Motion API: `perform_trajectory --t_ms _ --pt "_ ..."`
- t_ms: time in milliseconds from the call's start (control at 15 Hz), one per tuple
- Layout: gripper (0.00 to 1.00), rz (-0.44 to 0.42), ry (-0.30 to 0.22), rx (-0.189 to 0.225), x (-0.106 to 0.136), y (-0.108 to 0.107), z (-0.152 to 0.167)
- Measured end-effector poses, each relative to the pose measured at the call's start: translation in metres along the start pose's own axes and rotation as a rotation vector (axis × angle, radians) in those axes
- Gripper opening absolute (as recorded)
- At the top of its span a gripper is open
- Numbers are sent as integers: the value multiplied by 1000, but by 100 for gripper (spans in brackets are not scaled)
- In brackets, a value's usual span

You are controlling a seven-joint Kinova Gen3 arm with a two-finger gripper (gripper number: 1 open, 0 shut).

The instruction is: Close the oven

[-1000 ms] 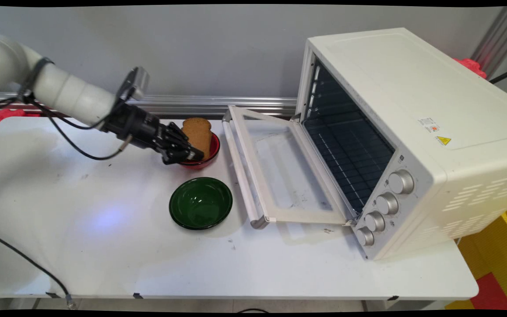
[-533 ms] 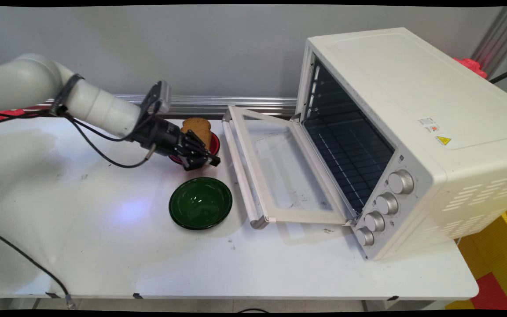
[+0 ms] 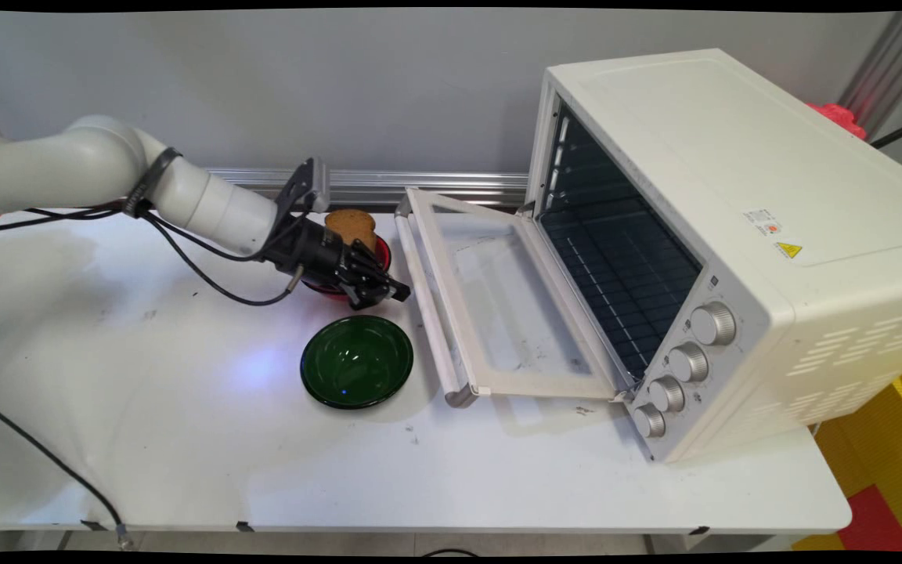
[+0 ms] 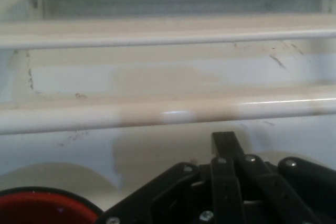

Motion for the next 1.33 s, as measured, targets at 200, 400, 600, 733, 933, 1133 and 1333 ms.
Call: perform_trajectory --t_ms 200,400,600,733,933,1133,1333 --pt "0 -3 0 -2 -1 -1 10" --pt "0 -5 2 -4 -1 -2 18" --pt "0 -8 5 -6 -1 -2 23" --pt "0 -11 9 -9 0 -2 26" --pt "0 -15 23 -18 3 -2 28" --pt "0 -13 43 -26 7 -1 30" --pt "0 -4 70 -31 12 -2 30"
